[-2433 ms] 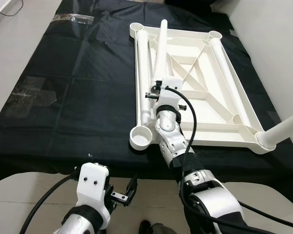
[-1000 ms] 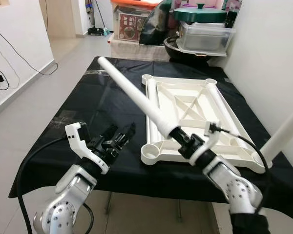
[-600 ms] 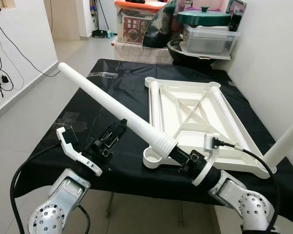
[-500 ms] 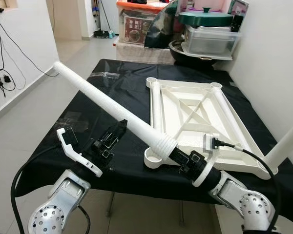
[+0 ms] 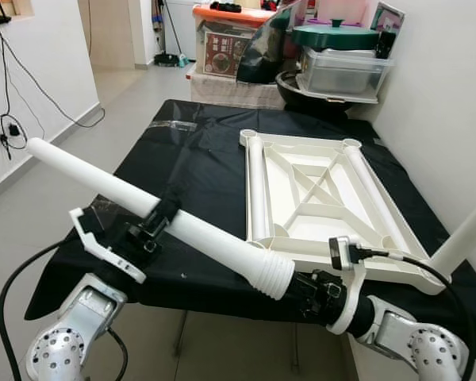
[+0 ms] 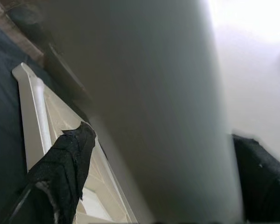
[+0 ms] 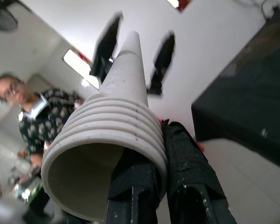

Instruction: Building children table

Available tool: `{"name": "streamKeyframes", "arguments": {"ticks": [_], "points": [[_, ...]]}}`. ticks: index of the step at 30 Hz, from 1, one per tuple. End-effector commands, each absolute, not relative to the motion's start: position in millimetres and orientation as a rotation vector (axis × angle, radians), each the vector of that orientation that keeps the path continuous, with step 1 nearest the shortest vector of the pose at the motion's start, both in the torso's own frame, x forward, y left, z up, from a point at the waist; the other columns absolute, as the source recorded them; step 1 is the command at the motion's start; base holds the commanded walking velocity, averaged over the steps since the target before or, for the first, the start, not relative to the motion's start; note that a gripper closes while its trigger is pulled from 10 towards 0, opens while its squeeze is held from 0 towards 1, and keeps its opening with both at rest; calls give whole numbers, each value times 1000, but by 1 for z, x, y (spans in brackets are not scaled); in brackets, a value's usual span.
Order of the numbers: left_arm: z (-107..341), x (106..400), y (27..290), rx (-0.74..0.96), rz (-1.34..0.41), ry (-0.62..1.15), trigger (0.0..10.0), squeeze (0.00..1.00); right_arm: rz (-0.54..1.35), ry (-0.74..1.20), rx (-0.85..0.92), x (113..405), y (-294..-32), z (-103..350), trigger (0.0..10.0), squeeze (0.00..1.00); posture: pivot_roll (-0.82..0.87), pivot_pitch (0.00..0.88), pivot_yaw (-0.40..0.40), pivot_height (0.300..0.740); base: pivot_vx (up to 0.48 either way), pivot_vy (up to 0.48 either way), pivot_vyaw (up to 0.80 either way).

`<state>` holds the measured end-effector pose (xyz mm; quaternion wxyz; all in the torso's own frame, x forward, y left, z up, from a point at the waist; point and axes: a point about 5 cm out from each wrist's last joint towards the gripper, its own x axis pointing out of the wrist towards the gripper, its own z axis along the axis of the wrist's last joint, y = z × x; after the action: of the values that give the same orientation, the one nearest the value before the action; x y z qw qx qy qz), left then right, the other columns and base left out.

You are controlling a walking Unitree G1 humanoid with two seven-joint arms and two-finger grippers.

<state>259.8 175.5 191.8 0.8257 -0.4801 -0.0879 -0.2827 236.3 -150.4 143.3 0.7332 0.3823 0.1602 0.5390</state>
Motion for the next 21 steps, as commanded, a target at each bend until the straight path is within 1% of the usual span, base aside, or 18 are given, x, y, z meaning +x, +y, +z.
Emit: {"name": "streamKeyframes", "arguments": {"ticks": [1, 4, 6, 10, 11, 13, 14, 15, 18, 21], "points": [[201, 260, 181, -1018, -628, -228, 10000, 0, 1151, 365, 841, 238, -161, 138, 0, 0, 53, 0, -82, 740, 0, 0, 0], [203, 260, 184, -1015, -632, -237, 10000, 0, 1139, 365, 847, 238, -165, 137, 0, 0, 52, 0, -82, 740, 0, 0, 0], [203, 260, 191, -1014, -615, -250, 10000, 0, 1115, 368, 847, 239, -174, 136, 0, 0, 53, 0, -81, 740, 0, 0, 0], [206, 261, 200, -1020, -605, -273, 10000, 0, 1105, 385, 829, 237, -181, 131, 0, 0, 55, 0, -78, 740, 0, 0, 0], [207, 261, 202, -1024, -603, -279, 9725, 0, 1105, 391, 823, 236, -182, 129, 0, 0, 55, 0, -75, 740, 0, 0, 0], [208, 262, 204, -1025, -602, -282, 9608, 0, 1103, 395, 818, 236, -183, 128, 0, 0, 55, 0, -74, 740, 0, 0, 0], [208, 262, 204, -1025, -602, -282, 9608, 0, 1103, 395, 818, 236, -183, 128, 0, 0, 55, 0, -74, 740, 0, 0, 0], [210, 262, 207, -1029, -596, -289, 10000, 0, 1100, 398, 816, 236, -184, 127, 0, 0, 54, 0, -73, 740, 0, 0, 0], [213, 263, 220, -1049, -569, -316, 10000, 0, 1089, 408, 817, 235, -189, 124, 0, 0, 53, 0, -73, 740, 0, 0, 0], [214, 263, 226, -1056, -564, -328, 10000, 0, 1089, 421, 804, 234, -191, 122, 0, 0, 52, 0, -72, 740, 0, 0, 0]]}}
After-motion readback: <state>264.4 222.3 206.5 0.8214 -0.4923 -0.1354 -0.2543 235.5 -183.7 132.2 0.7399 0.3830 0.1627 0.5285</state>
